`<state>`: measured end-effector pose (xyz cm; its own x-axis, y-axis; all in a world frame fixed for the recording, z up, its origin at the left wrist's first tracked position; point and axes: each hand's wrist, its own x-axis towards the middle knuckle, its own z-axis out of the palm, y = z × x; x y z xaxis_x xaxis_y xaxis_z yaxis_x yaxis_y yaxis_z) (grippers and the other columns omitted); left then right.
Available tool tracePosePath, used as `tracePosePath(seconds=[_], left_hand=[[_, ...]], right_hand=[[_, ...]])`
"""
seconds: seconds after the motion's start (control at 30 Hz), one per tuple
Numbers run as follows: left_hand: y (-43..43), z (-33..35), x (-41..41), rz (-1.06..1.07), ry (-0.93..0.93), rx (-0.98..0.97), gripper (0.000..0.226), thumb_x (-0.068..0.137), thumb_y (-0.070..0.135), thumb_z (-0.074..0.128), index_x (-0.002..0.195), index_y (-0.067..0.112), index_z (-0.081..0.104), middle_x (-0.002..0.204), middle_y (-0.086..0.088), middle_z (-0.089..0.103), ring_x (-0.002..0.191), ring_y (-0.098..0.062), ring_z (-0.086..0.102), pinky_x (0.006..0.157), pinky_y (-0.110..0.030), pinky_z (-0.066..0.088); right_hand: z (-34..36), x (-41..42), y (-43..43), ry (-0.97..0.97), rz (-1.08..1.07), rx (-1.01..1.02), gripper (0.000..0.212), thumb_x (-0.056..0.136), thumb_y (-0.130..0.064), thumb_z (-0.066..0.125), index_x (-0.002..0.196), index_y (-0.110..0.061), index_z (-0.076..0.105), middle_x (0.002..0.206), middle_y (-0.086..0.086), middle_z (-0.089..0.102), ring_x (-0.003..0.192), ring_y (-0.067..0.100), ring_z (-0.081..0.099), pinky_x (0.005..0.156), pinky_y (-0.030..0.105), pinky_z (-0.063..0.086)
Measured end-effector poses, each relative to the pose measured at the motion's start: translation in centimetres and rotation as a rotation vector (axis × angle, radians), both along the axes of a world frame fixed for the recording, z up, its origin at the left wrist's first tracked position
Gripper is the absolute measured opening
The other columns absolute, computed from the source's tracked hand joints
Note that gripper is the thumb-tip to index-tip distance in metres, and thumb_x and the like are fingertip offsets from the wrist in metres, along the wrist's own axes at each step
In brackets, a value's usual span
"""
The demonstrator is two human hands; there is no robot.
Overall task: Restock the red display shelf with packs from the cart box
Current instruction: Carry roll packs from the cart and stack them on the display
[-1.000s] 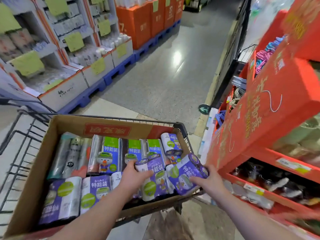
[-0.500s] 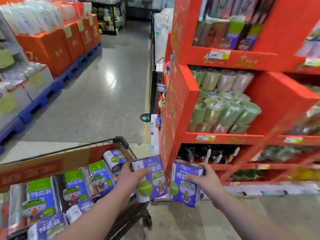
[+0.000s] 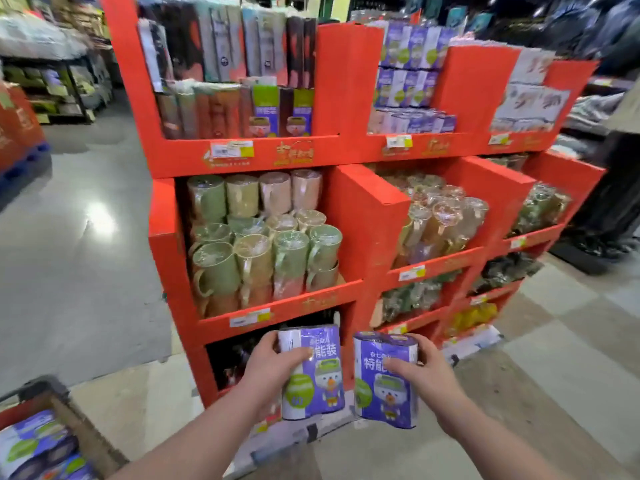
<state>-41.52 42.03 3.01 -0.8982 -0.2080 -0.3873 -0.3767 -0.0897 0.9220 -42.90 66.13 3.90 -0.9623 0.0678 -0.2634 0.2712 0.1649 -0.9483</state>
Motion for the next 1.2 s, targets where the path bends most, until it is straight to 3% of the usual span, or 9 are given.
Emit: tracePosePath(seconds=[0.1,0.2,0.3,0.4,0.53,0.7,0.83,0.93,1.2], left_hand=[[6.8,0.7,-3.8,-0.079,0.054,-0.003,0.032,0.075,0.015,0.077,0.103,0.015,0.062,0.088,-0.003,0.072,0.083,-0.017,0.07,0.069,-0.029,0.058],[12.7,1.8,-6.8,-0.161,0.08,0.014,0.036,0.073,0.01,0.078,0.105,0.01,0.063,0.089,-0.006,0.073,0.071,-0.013,0.071,0.058,-0.023,0.055],[17.3,2.5,-9.4,-0.225,0.077,0.028,0.054,0.06,0.021,0.082,0.108,0.009,0.062,0.098,-0.011,0.074,0.083,-0.027,0.072,0.074,-0.04,0.059],[20.5,3.3,-11.8,-0.251,0.077,0.016,0.047,0.066,0.014,0.081,0.108,0.009,0.061,0.098,-0.012,0.073,0.085,-0.029,0.072,0.075,-0.04,0.058],[23.6,4.2,-15.7,-0.305,0.112,-0.026,0.04,0.07,0.015,0.08,0.107,0.011,0.063,0.096,-0.009,0.074,0.083,-0.027,0.072,0.075,-0.041,0.058],[27.8,5.3,-21.2,-0.376,0.142,0.035,0.029,0.08,0.007,0.072,0.106,0.008,0.061,0.095,-0.014,0.073,0.075,-0.027,0.071,0.06,-0.031,0.055],[30.5,6.2,-27.1,-0.432,0.174,0.068,0.029,0.079,0.006,0.072,0.106,0.008,0.062,0.093,-0.013,0.074,0.078,-0.029,0.072,0.066,-0.037,0.057],[31.6,8.0,-32.0,-0.455,0.208,0.104,0.03,0.079,0.005,0.072,0.108,0.008,0.061,0.095,-0.013,0.074,0.08,-0.029,0.071,0.068,-0.038,0.058],[28.7,12.9,-42.7,-0.395,0.342,0.111,0.022,0.083,0.005,0.068,0.103,0.011,0.06,0.095,-0.011,0.072,0.072,-0.021,0.068,0.051,-0.023,0.053]], right_hand=[[1.3,-2.1,6.7,0.039,-0.058,-0.02,0.047,0.074,-0.002,0.078,0.114,-0.012,0.055,0.083,0.001,0.072,0.061,0.009,0.071,0.048,0.02,0.051],[2.3,-3.6,12.4,0.075,-0.133,-0.022,0.045,0.074,-0.004,0.077,0.113,-0.014,0.056,0.089,0.001,0.071,0.06,0.005,0.069,0.048,0.018,0.05],[3.3,-4.8,16.9,0.091,-0.185,-0.026,0.052,0.067,-0.01,0.083,0.112,-0.011,0.057,0.09,0.006,0.071,0.06,0.005,0.069,0.048,0.017,0.05],[4.3,-6.1,19.8,0.123,-0.222,-0.029,0.061,0.053,-0.022,0.079,0.11,-0.01,0.059,0.085,0.003,0.073,0.063,0.009,0.071,0.05,0.02,0.052],[4.9,-8.6,22.7,0.147,-0.266,-0.051,0.051,0.071,-0.01,0.082,0.115,-0.009,0.057,0.085,0.0,0.073,0.064,0.009,0.071,0.051,0.021,0.053],[6.6,-12.7,25.6,0.179,-0.335,-0.024,0.042,0.076,-0.006,0.076,0.113,-0.008,0.056,0.085,0.002,0.071,0.059,0.006,0.069,0.048,0.019,0.051],[8.8,-17.5,27.7,0.212,-0.357,0.043,0.042,0.075,-0.008,0.077,0.113,-0.014,0.059,0.093,0.005,0.073,0.076,0.019,0.072,0.07,0.039,0.06],[10.8,-22.5,28.6,0.256,-0.375,0.084,0.048,0.075,-0.008,0.078,0.118,-0.013,0.058,0.099,0.008,0.071,0.086,0.023,0.07,0.079,0.041,0.058],[14.8,-35.0,26.7,0.362,-0.284,0.142,0.041,0.075,-0.013,0.079,0.11,-0.021,0.059,0.094,0.0,0.071,0.079,0.014,0.07,0.065,0.029,0.054]])
